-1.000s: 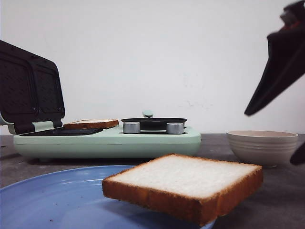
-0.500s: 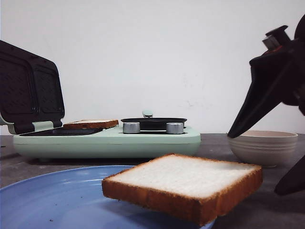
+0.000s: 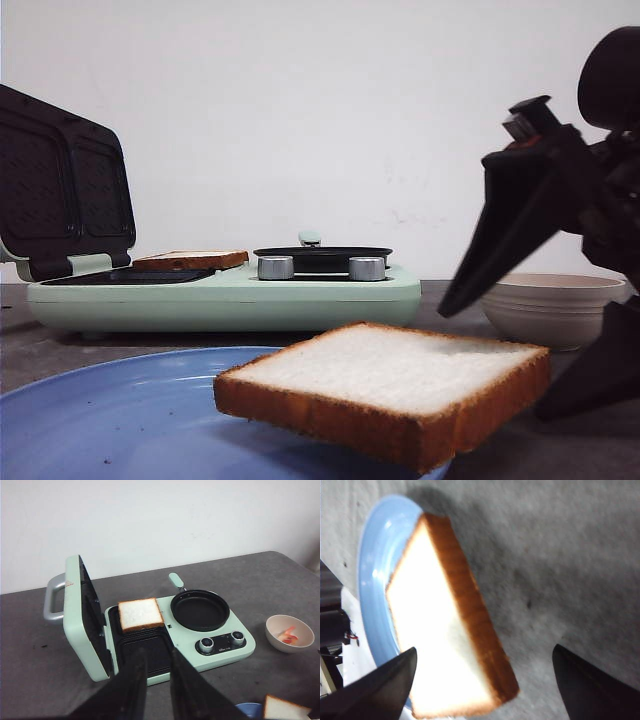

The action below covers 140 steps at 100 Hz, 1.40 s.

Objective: Make breakfast with bread and shrimp
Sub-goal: 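Grasp the remaining bread slice on the blue plate with the right gripper, then lift the slice with the right gripper and carry it over the sandwich maker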

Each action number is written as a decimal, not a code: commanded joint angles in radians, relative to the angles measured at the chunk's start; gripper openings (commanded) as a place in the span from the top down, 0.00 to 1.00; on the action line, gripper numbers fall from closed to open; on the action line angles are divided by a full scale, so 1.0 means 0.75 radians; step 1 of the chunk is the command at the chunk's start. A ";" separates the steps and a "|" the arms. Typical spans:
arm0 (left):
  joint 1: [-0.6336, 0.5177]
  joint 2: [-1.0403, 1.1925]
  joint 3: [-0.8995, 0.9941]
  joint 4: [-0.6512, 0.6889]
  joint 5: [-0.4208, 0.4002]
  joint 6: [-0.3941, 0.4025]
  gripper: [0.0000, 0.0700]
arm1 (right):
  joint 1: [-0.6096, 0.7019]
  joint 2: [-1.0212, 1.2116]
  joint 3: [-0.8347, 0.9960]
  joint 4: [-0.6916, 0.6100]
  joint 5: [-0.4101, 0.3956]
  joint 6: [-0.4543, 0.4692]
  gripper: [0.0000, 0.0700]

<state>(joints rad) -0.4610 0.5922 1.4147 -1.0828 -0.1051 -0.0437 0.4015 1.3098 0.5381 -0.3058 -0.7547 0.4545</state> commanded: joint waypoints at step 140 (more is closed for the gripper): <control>-0.007 0.003 0.017 0.111 0.002 -0.003 0.98 | 0.169 0.135 0.584 0.698 0.151 0.446 1.00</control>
<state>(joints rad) -0.4606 0.5922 1.4147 -1.0122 -0.1051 -0.0437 0.5068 1.3338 0.9295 0.1886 -0.6708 0.7330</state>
